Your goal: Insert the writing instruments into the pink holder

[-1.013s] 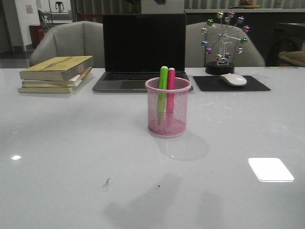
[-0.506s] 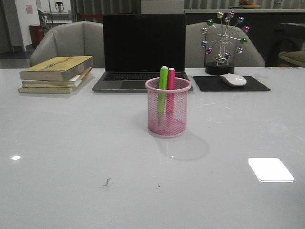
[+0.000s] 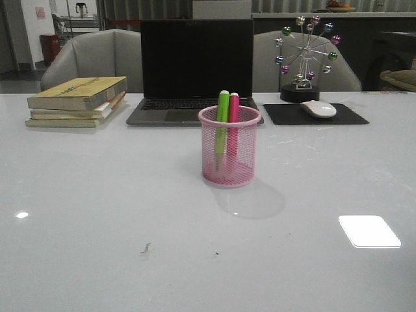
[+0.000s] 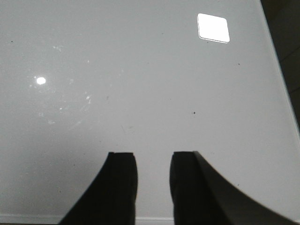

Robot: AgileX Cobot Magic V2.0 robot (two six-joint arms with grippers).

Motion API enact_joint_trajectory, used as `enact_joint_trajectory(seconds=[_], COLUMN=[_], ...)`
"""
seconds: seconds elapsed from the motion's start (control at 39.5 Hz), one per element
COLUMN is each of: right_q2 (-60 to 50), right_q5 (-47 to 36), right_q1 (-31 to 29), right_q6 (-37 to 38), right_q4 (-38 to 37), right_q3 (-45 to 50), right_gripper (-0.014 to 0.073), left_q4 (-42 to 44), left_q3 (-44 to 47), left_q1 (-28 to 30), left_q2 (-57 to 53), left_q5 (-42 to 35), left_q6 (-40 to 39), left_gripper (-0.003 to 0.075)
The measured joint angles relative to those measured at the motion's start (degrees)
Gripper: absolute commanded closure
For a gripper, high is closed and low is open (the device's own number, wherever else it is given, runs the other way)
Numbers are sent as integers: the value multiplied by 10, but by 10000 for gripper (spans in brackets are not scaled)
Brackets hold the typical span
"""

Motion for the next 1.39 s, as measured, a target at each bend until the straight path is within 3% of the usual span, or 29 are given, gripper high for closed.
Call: enact_joint_trajectory(seconds=[0.2,0.46,0.89,1.39], right_q2=[0,0,0,0], right_q5=[0,0,0,13], right_q1=[0,0,0,0], right_q6=[0,0,0,0], right_q4=[-1,-1,41,87], right_q3=[0,0,0,0], right_gripper=[268,280,575,572], left_q4=[0,0,0,0], left_q3=[78,85,85,85], left_q1=[0,0,0,0], left_q2=[-51,-54,-54,-54], left_q5=[8,7,7,7], left_q6=[-9,-11,-11,-11], left_gripper=[316,316,316,316])
